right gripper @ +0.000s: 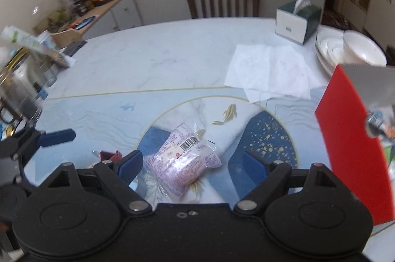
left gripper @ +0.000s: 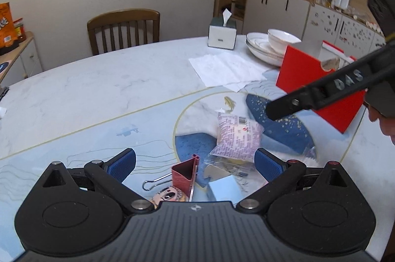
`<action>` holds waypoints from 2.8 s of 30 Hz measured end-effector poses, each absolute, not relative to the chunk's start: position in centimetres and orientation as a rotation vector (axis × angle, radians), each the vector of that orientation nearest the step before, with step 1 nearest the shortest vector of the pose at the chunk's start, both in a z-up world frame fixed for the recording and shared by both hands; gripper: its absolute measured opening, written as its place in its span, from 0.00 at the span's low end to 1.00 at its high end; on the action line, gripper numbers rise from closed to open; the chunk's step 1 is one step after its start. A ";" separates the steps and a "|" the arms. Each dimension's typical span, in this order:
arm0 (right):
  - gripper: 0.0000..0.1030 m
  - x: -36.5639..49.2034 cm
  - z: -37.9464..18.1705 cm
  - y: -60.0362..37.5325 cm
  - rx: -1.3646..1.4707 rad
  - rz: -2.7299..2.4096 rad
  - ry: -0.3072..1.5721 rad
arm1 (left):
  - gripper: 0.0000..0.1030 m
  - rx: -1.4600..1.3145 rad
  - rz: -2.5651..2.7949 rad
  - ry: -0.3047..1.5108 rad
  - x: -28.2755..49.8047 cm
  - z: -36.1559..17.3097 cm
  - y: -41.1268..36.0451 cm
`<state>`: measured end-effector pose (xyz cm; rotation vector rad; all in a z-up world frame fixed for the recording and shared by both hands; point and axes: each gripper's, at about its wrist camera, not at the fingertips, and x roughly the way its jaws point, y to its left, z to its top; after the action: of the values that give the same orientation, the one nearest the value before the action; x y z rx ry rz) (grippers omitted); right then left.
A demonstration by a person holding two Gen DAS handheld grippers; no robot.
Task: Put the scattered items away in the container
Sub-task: 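Grasp the red binder clip with the left tool while the right tool grasps the pink-printed bag, then carry the red binder clip and pink-printed bag with both tools into the box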
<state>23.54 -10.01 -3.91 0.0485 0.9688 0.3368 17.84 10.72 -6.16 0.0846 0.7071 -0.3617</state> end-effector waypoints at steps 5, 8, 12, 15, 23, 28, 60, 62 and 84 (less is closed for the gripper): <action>0.85 25.4 -5.6 -8.8 0.098 0.258 1.026 | 0.99 0.107 -0.378 0.724 18.9 -6.9 11.3; 0.85 26.4 -6.6 -8.2 0.131 0.213 1.059 | 0.99 0.108 -0.394 0.738 19.3 -7.3 11.5; 0.85 27.2 -7.4 -7.6 0.170 0.159 1.088 | 0.99 0.113 -0.416 0.745 19.8 -7.7 11.7; 0.85 27.7 -7.9 -7.3 0.196 0.132 1.110 | 0.96 0.108 -0.434 0.753 20.2 -7.8 11.9; 0.85 28.2 -8.7 -5.8 0.165 0.086 1.141 | 0.77 0.113 -0.451 0.784 21.0 -8.6 12.1; 0.86 28.3 -9.3 -5.6 0.144 0.058 1.162 | 0.66 0.113 -0.463 0.803 21.3 -9.1 12.2; 0.49 27.4 -8.8 -6.4 0.139 0.154 1.170 | 0.22 0.104 -0.463 0.832 21.4 -9.1 11.6; 0.49 27.4 -8.3 -6.8 0.150 0.156 1.163 | 0.22 0.086 -0.458 0.831 21.5 -8.9 11.7; 0.49 24.5 -3.2 -11.7 0.158 0.271 1.089 | 0.22 -0.031 -0.391 0.822 20.6 -5.9 11.6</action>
<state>24.46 -11.70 -3.16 0.1579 1.0892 0.2714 20.61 11.64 -5.94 -0.0313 0.8221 -0.3906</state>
